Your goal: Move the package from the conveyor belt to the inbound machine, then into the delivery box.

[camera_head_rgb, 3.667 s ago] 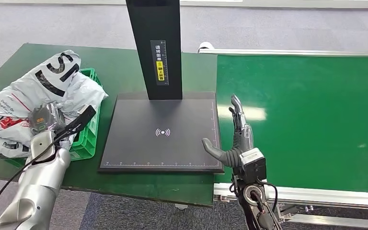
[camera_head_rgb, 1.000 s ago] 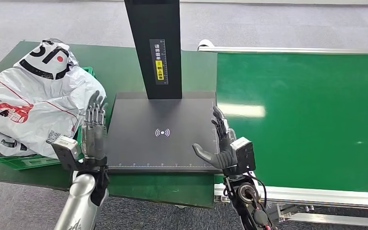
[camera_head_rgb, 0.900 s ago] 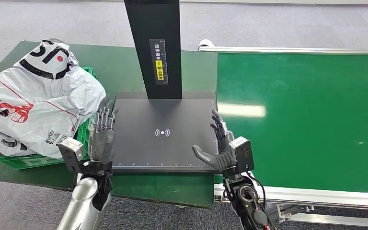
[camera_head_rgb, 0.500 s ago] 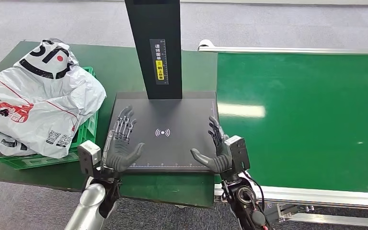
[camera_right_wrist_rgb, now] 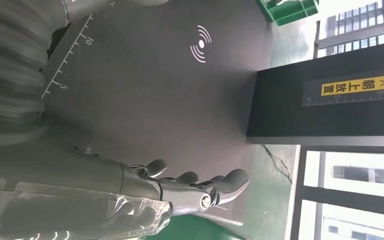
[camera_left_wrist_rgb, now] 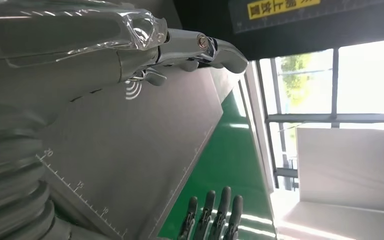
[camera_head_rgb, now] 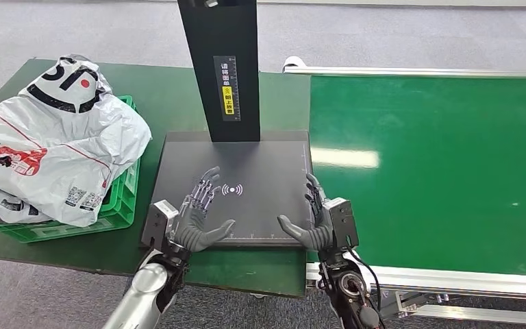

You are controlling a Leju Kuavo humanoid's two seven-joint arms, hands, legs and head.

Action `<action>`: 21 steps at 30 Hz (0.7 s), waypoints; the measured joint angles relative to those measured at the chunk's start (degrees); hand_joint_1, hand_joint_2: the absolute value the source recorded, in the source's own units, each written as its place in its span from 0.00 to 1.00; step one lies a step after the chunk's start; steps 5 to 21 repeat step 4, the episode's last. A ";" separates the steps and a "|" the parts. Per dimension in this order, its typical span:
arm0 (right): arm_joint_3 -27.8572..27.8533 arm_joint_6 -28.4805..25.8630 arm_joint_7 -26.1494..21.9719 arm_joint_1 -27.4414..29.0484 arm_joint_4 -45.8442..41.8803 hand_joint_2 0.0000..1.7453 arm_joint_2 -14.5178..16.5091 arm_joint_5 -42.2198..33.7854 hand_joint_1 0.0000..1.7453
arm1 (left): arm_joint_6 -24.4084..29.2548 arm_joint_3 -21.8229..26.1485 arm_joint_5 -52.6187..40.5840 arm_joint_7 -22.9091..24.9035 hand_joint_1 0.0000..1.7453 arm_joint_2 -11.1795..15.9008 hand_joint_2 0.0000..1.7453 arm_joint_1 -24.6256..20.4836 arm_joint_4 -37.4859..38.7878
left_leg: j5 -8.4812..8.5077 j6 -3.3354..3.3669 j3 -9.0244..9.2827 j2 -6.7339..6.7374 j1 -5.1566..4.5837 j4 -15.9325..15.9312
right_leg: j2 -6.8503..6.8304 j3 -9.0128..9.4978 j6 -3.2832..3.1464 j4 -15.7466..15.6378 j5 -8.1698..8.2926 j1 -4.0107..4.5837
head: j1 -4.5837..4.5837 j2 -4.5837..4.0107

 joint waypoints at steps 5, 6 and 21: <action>-0.12 -0.13 -0.03 0.07 0.00 1.00 0.00 0.04 0.00 | -0.70 -0.11 0.12 0.40 0.00 -0.15 1.00 -0.60 1.18 | 0.00 0.00 0.00 0.00 0.00 0.00 | 0.00 0.00 0.00 0.00 0.00 0.00 | 0.00 0.00; -0.12 -0.13 -0.03 0.07 0.00 1.00 0.00 0.04 0.00 | -0.70 -0.11 0.12 0.40 0.00 -0.15 1.00 -0.60 1.18 | 0.00 0.00 0.00 0.00 0.00 0.00 | 0.00 0.00 0.00 0.00 0.00 0.00 | 0.00 0.00; -0.12 -0.13 -0.03 0.07 0.00 1.00 0.00 0.04 0.00 | -0.70 -0.11 0.12 0.40 0.00 -0.15 1.00 -0.60 1.18 | 0.00 0.00 0.00 0.00 0.00 0.00 | 0.00 0.00 0.00 0.00 0.00 0.00 | 0.00 0.00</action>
